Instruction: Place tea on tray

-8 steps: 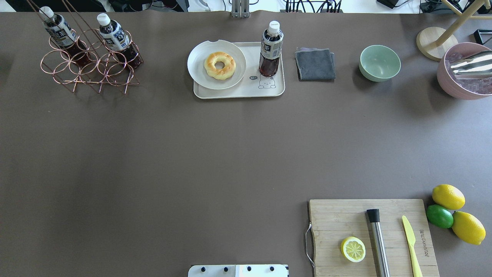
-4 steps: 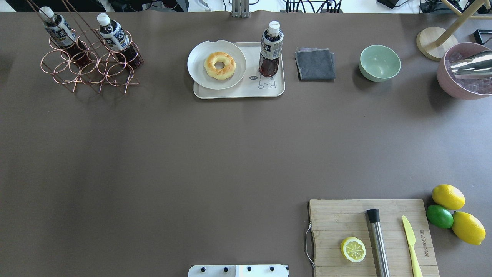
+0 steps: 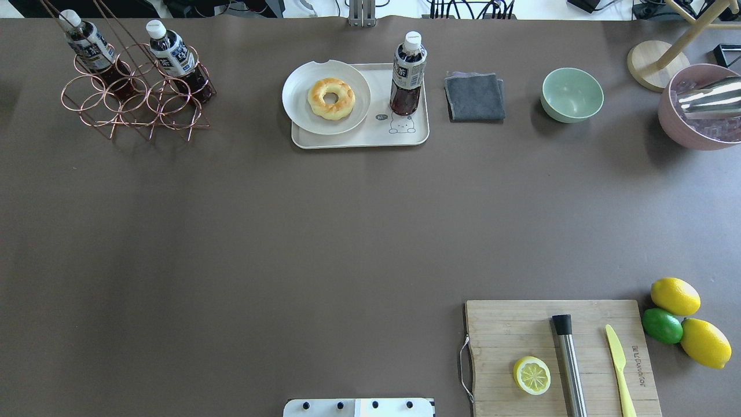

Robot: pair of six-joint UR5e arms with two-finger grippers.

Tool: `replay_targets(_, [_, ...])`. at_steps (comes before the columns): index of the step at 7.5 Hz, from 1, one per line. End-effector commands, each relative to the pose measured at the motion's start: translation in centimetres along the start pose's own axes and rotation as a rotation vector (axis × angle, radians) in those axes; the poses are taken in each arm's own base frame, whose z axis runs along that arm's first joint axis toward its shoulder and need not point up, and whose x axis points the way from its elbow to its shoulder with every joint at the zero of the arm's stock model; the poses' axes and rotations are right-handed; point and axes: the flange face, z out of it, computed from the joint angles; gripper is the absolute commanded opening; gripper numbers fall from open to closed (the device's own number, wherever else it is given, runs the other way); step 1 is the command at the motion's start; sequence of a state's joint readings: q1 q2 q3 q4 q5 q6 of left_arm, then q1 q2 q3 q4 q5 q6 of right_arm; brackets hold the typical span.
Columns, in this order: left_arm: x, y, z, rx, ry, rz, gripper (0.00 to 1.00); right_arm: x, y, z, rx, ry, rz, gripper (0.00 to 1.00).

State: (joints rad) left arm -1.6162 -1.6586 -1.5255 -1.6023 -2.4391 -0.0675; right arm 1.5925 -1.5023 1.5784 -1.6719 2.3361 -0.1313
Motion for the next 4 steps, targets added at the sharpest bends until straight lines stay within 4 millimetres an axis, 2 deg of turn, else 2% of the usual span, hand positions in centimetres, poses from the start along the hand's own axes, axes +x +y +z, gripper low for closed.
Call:
replay_targets(1, [0.2, 0.0, 0.1, -0.002, 0.001, 0.001, 0.97, 1.5, 0.9, -0.7, 0.009, -0.005, 0.036, 1.0])
replay_targets(4, [0.6, -0.2, -0.4, 0.003, -0.004, 0.004, 0.97, 2.5, 2.0, -1.6, 0.031, -0.017, 0.059, 1.0])
